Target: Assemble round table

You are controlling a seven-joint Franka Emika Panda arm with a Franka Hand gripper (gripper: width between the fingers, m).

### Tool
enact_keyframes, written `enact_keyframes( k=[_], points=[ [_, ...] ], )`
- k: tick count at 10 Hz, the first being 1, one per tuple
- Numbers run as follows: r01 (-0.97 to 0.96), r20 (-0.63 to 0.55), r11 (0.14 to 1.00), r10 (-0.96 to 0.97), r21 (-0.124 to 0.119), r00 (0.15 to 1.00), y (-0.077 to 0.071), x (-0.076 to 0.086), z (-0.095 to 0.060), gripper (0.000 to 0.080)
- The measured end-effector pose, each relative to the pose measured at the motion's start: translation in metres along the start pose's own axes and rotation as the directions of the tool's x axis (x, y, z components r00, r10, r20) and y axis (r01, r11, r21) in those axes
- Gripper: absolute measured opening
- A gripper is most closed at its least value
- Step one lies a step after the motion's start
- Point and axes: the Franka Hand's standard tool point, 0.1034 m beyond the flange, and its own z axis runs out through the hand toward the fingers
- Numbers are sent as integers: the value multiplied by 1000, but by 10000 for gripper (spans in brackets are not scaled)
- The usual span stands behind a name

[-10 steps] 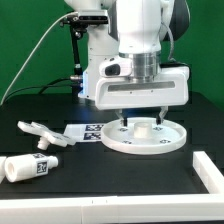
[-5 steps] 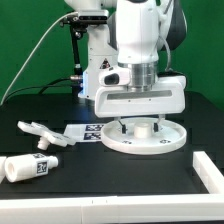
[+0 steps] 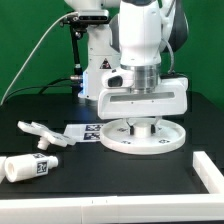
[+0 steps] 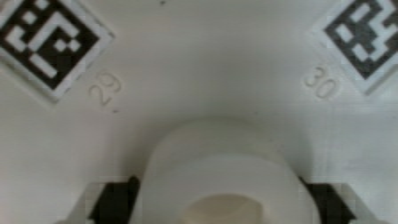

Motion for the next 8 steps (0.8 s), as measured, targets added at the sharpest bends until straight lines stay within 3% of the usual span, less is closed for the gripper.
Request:
enact_keyframes(
  k=[2, 3, 5, 6, 7, 8],
  points=[
    [23, 8, 1000, -23, -1, 1000, 2, 1, -1, 403],
    [80, 35, 997, -80, 3, 996, 12, 10, -13, 403],
    [162, 54, 987, -163, 23, 985, 30, 51, -44, 403],
    [140, 56, 990, -141, 25, 988, 28, 63, -53, 403],
    [113, 57, 993, -114, 21, 992, 15, 60, -56, 404],
    [127, 60, 992, -129, 23, 990, 13, 58, -55, 404]
  ],
)
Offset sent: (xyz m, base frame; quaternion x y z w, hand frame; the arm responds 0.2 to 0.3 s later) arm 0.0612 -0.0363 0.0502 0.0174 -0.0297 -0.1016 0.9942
